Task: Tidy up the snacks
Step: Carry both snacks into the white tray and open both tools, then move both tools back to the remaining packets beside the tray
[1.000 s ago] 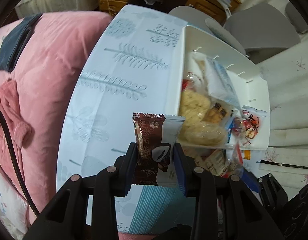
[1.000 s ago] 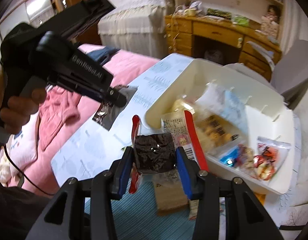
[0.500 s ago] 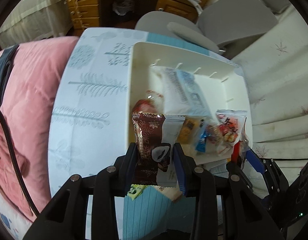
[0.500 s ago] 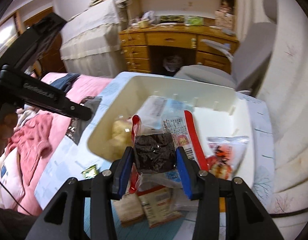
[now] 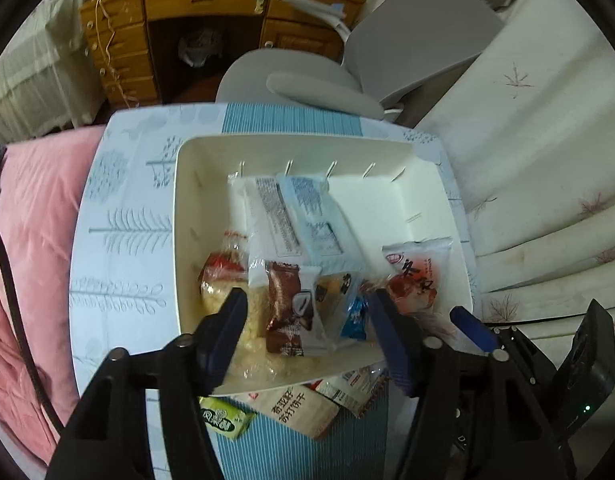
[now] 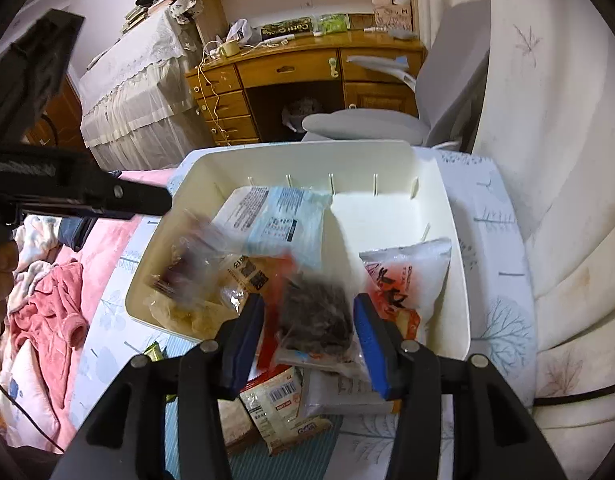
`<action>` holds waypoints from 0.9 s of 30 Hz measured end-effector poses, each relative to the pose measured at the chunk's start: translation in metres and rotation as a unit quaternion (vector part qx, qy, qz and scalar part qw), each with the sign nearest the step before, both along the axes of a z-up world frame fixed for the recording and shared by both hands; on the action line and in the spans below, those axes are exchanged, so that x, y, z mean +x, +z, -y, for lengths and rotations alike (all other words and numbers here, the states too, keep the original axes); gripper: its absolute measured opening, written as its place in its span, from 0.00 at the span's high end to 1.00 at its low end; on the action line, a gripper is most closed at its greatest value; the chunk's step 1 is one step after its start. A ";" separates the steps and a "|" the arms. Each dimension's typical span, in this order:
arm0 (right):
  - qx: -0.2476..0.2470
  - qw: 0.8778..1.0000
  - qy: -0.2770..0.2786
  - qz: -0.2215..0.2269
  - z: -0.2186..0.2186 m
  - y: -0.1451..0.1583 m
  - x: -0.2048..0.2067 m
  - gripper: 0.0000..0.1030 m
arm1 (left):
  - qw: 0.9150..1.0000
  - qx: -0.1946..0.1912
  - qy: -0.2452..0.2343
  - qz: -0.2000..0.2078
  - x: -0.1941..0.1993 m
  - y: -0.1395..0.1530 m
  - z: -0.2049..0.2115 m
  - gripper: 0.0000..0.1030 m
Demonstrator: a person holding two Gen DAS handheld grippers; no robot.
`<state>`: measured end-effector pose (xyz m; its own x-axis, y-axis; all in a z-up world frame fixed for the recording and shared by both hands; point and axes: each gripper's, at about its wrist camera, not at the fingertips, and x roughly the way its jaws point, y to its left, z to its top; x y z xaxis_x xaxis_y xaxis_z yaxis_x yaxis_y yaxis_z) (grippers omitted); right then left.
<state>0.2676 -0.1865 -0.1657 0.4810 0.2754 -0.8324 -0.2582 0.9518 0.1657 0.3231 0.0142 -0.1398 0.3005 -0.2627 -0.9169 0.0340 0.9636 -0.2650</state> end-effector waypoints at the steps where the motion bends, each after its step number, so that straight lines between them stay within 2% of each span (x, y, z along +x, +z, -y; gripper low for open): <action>1: 0.003 1.000 0.000 0.000 0.001 0.000 0.000 0.49 | 1.000 0.000 -0.001 0.001 0.000 0.001 0.001 0.37; 2: 0.004 1.000 0.000 0.000 0.002 0.000 -0.001 0.44 | 1.000 0.001 -0.001 0.000 0.000 0.001 0.001 0.37; 4: 0.006 1.000 0.000 0.001 0.002 0.000 -0.002 0.42 | 1.000 0.005 0.004 -0.003 -0.001 -0.001 0.000 0.36; 21: 0.026 0.999 0.009 -0.022 0.003 -0.007 -0.028 0.42 | 1.000 -0.002 0.026 -0.011 -0.060 -0.009 -0.022 0.36; 27: 0.027 0.999 0.012 -0.046 -0.006 -0.019 -0.050 0.42 | 1.000 0.007 0.018 -0.023 -0.084 -0.020 -0.031 0.31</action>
<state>0.2177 -0.1801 -0.1851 0.3966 0.3323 -0.8557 -0.2622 0.9343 0.2413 0.2388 0.0456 -0.1601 0.2677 -0.2399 -0.9332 -0.0119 0.9676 -0.2522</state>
